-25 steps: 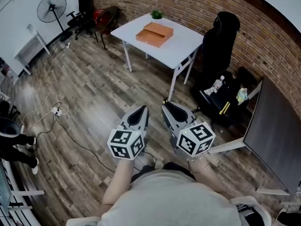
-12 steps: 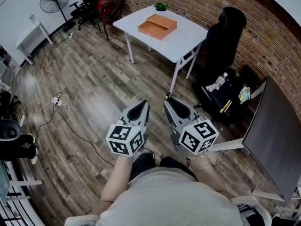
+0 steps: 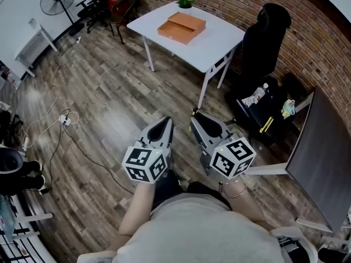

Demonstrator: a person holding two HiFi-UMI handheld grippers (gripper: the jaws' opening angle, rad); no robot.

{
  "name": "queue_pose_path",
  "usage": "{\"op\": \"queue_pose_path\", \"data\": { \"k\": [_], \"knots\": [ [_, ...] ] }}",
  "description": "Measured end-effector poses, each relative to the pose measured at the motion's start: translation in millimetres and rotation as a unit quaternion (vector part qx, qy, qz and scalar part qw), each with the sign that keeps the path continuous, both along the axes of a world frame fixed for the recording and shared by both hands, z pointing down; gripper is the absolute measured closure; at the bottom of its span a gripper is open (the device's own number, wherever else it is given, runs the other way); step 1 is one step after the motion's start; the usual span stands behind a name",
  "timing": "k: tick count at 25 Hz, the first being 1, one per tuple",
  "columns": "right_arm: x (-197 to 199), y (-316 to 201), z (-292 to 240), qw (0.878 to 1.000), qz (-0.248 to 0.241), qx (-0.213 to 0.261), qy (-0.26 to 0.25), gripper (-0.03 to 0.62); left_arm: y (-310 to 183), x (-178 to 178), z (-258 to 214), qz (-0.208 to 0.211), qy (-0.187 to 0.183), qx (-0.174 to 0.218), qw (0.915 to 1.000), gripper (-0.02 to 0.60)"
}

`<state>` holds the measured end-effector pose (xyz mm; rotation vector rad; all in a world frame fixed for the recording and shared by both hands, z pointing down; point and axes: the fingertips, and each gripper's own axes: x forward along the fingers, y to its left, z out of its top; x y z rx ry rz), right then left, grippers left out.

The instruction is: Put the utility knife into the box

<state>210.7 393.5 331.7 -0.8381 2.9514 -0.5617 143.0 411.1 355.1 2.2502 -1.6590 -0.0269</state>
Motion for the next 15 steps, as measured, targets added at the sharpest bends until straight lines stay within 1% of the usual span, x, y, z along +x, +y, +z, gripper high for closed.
{"op": "queue_pose_path", "data": {
  "k": [3,6,12,15],
  "knots": [
    [-18.4,-24.8,3.3,1.0,0.003,-0.005,-0.007,0.531,-24.2,-18.4,7.0,0.008,0.007,-0.004,0.9999,0.575],
    [-43.2,-57.3,6.1,1.0,0.005,-0.002,0.003,0.531,-57.2,-40.5,11.2,0.013,0.013,-0.007,0.9998,0.575],
    [-102.9,-132.8,-3.3,1.0,0.017,0.005,0.008,0.531,-133.3,-98.3,2.3,0.03,0.015,-0.004,0.9994,0.575],
    [-127.6,-168.9,-5.7,0.999,0.03,0.004,0.008,0.531,-173.6,-122.3,-2.9,0.049,0.015,0.0,0.9987,0.575]
  ]
}}
